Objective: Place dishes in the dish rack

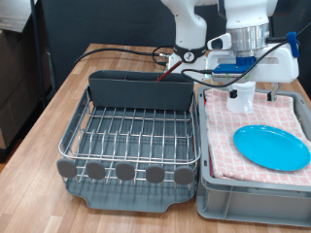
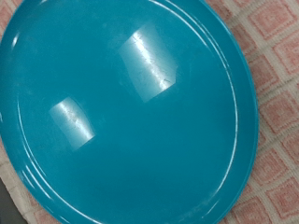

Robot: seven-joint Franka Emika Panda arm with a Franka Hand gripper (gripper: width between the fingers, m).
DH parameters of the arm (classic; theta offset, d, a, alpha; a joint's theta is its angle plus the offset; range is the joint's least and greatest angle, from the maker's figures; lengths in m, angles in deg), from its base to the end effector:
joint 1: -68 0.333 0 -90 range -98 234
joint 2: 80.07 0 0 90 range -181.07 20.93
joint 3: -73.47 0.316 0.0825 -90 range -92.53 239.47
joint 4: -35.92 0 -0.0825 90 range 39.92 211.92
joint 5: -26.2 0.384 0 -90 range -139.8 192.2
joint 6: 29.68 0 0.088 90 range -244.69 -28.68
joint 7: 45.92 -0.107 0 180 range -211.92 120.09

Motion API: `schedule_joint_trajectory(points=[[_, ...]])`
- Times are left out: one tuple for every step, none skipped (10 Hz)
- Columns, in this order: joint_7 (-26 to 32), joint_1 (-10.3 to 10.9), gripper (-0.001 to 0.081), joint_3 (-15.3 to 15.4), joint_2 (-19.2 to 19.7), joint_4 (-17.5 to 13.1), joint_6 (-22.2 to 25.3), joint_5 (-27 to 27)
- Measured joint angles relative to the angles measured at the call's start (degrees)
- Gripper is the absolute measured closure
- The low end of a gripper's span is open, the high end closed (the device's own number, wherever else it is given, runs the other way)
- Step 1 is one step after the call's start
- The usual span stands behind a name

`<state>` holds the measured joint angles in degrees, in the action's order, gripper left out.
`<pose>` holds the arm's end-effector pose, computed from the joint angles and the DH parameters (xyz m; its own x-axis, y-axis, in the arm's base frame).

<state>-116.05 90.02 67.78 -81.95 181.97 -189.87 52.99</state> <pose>0.4606 0.1132 0.3069 0.2334 -0.9560 -0.1776 -0.9399 -0.1750 -0.2932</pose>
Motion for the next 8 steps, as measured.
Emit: schedule_joint_trajectory(points=[[4.4,0.1,0.0003,0.3,1.2,0.1,-1.2,4.7],[7.4,0.1,0.0003,0.6,2.3,0.1,-2.2,8.3],[10.0,0.1,0.0003,1.0,3.3,0.1,-2.9,11.3],[12.6,0.1,0.0003,1.5,4.2,0.1,-3.4,14.3],[15.5,0.1,0.0003,2.0,5.0,0.0,-4.0,17.7],[18.4,0.1,0.0003,2.6,5.8,-0.3,-4.5,20.6],[21.0,0.0,0.0003,3.1,6.5,-0.5,-5.0,23.4],[23.5,0.0,0.0003,3.6,7.3,-0.9,-5.4,25.9]])
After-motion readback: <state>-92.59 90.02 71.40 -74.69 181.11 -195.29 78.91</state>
